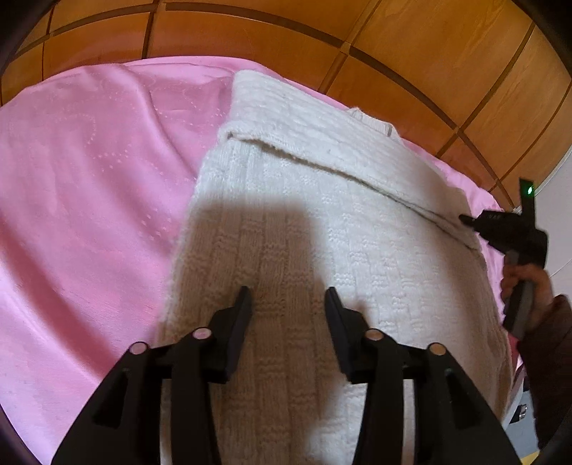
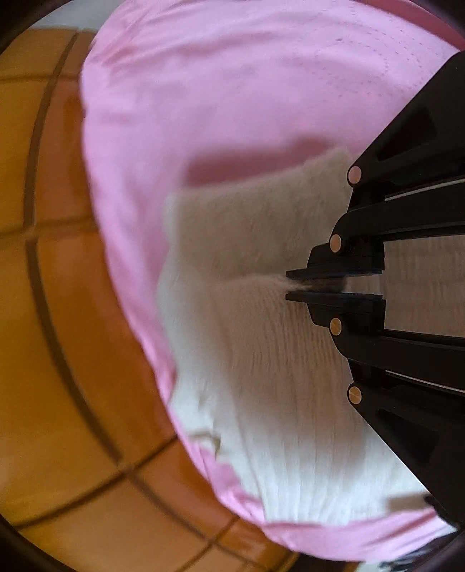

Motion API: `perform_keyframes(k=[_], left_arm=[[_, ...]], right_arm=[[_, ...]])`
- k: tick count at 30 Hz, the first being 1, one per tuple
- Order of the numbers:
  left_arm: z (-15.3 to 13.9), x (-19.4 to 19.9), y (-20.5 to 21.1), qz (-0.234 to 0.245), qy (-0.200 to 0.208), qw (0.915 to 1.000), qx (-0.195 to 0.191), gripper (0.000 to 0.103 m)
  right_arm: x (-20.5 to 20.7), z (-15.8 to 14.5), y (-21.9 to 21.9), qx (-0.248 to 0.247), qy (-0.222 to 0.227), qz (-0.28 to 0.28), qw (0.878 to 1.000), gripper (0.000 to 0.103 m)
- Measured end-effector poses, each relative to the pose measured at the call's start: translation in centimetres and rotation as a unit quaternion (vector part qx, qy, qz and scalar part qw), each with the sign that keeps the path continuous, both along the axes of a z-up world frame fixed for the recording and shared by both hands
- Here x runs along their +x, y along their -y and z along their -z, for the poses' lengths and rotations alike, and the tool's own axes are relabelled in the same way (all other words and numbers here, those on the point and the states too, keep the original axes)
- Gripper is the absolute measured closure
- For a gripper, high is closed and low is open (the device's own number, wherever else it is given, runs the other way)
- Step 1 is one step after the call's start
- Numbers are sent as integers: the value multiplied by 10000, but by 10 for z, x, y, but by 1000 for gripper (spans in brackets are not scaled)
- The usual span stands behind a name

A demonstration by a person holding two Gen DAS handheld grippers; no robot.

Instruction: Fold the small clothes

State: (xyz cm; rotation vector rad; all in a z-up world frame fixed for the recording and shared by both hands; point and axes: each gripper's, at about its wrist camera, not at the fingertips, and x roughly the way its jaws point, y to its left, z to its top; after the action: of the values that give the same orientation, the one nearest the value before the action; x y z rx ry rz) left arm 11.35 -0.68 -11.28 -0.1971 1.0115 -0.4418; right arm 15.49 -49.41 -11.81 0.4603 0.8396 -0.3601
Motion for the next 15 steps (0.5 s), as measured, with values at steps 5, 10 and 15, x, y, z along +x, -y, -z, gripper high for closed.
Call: perform_keyframes(k=[5,10,15], left_arm=[[-33,10,-7,-66,407,9991,-96,55],[-51,45,-6,-202,765,9969,16,55],[-61,100,3,-378,797,9960,-139,56]], right_arm=[[-6,-3,5,32,148,-144,9998,91],[-26,-34,-6,-410,538,-143,9976,66],[-3,-42,-39,-668,590,-702,9935,49]])
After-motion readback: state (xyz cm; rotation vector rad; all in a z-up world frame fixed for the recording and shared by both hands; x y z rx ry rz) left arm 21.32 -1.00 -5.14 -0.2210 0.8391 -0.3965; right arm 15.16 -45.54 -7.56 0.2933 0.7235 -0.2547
